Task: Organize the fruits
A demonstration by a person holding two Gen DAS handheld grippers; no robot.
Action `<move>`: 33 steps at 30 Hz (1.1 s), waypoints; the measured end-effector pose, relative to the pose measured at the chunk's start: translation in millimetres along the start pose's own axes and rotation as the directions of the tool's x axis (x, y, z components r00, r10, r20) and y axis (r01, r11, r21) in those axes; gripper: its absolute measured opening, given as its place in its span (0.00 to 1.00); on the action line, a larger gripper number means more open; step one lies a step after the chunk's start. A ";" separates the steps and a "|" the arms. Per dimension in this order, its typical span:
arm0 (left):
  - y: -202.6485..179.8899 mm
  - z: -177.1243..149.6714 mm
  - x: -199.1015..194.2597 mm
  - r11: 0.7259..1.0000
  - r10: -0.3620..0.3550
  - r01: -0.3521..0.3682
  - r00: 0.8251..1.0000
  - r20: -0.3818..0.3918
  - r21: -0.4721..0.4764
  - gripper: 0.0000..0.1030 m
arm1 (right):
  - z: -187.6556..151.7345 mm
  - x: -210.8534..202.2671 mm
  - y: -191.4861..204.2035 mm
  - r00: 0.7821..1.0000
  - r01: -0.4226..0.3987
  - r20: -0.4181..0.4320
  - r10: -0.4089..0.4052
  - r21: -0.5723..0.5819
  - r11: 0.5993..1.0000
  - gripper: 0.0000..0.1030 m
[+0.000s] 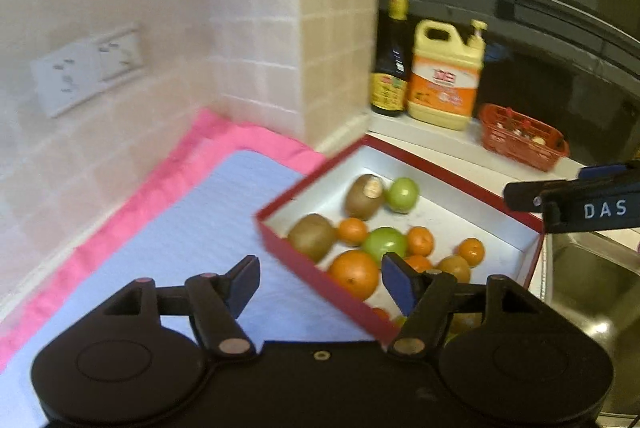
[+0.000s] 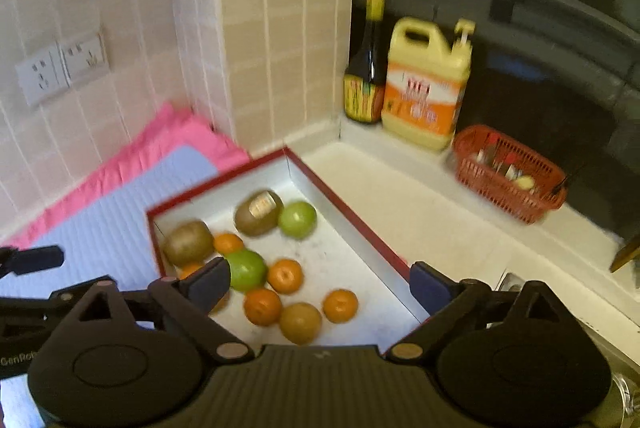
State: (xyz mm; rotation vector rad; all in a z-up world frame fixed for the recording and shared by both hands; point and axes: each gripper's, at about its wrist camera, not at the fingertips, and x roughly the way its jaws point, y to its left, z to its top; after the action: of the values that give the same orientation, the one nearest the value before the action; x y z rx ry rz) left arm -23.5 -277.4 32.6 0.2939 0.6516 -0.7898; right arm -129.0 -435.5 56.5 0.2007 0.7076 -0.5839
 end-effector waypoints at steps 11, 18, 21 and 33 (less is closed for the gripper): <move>13.9 -29.8 -70.4 0.997 0.051 -0.050 0.999 0.016 -0.058 0.78 | -30.0 -74.3 27.6 0.994 0.048 0.096 -0.056 0.088 0.995 0.97; 4.5 -42.7 -91.7 0.999 0.026 -0.025 0.999 0.025 -0.039 0.78 | -50.0 -100.1 40.7 0.993 0.050 0.107 -0.059 0.079 0.996 0.97; 4.5 -46.4 -97.5 0.999 0.025 -0.024 0.999 0.032 -0.037 0.78 | -54.6 -106.1 46.3 0.993 0.044 0.108 -0.052 0.073 0.996 0.98; 11.9 -51.0 -104.2 0.997 0.042 -0.040 0.999 0.030 -0.060 0.78 | -58.3 -106.7 58.3 0.995 0.028 0.097 -0.033 0.048 0.998 0.98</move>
State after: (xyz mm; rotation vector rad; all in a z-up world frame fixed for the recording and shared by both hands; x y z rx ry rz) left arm -91.2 -186.6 60.4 0.2403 0.6367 -0.7330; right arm -193.2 -319.7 82.4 0.2037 0.6039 -0.6356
